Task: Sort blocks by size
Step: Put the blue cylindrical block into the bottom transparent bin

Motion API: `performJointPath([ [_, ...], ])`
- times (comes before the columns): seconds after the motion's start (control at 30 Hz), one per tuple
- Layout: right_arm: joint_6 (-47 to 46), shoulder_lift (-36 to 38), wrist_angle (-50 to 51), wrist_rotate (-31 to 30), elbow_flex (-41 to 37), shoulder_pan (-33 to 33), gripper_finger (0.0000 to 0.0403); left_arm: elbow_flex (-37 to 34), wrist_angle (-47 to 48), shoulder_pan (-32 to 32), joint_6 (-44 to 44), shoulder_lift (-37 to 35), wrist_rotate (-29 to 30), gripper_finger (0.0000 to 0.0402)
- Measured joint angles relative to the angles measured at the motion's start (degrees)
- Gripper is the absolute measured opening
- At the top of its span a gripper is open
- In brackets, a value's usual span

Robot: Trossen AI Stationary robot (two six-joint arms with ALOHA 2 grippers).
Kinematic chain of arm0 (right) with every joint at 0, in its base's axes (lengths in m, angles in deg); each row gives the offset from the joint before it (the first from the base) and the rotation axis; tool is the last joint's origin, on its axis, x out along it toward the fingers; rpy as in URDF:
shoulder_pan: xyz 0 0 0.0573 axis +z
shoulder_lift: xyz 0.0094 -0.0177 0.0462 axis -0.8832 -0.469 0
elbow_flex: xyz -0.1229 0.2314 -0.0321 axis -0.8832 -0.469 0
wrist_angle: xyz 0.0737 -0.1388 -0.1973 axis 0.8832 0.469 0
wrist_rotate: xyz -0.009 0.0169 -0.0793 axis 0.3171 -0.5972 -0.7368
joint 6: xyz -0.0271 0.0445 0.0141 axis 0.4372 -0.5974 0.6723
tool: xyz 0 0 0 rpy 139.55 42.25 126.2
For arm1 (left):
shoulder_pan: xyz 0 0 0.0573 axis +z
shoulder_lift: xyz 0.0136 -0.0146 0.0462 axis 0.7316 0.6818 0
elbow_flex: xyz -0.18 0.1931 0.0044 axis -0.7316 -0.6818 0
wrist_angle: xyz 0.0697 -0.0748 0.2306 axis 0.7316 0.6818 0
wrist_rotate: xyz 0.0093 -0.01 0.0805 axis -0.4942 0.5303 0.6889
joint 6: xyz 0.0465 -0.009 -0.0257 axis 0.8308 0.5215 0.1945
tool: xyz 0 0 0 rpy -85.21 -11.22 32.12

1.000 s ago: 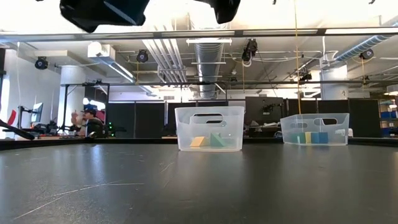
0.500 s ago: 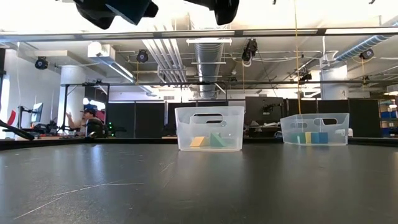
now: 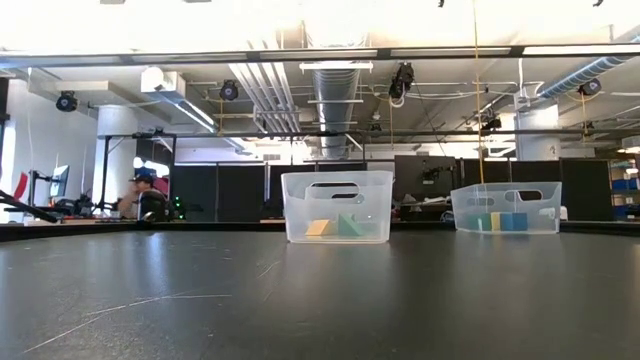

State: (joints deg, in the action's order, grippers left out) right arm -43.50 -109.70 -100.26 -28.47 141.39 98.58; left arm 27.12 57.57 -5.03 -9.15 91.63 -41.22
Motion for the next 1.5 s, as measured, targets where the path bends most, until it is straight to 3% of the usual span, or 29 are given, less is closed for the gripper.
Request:
performJointPath([
  [0.13, -3.75, 0.24, 5.87, -0.13, -0.02, 1.43, 0.0259, 1.05, 12.48, -6.13, -18.75, 0.0, -7.83, 0.0111],
  [0.33, -9.6, 0.24, 12.05, -0.38, -0.53, 1.82, 0.0249, -6.87, 9.15, -11.45, -36.05, 0.05, -21.42, 0.0111],
  [0.67, -8.73, 0.29, 12.66, -4.95, -0.79, 1.16, 0.0235, -23.23, -4.35, -7.95, -40.56, -0.28, -37.39, 0.0111],
  [0.87, -8.92, 0.29, 12.77, -6.2, -0.85, 1.01, 0.0243, -25.31, -9.3, -6.38, -37.2, -0.91, -38.95, 0.0117],
  [1.13, -9.4, 0.29, 12.79, -6.18, -1.22, 1.05, 0.0254, -29.91, -19.46, -6.32, -39.2, -0.89, -41.75, 0.014],
  [1.37, -9.64, 0.29, 12.92, -4.13, -1.62, 1.18, 0.0268, -31.5, -19.87, -6.32, -39.84, -1.14, -41.56, 0.0143],
  [1.5, -10.15, 0.29, 12.85, -4.06, -1.7, 1.21, 0.0287, -29.65, -14.52, -6.32, -39.29, -1.7, -41.25, 0.0144],
])
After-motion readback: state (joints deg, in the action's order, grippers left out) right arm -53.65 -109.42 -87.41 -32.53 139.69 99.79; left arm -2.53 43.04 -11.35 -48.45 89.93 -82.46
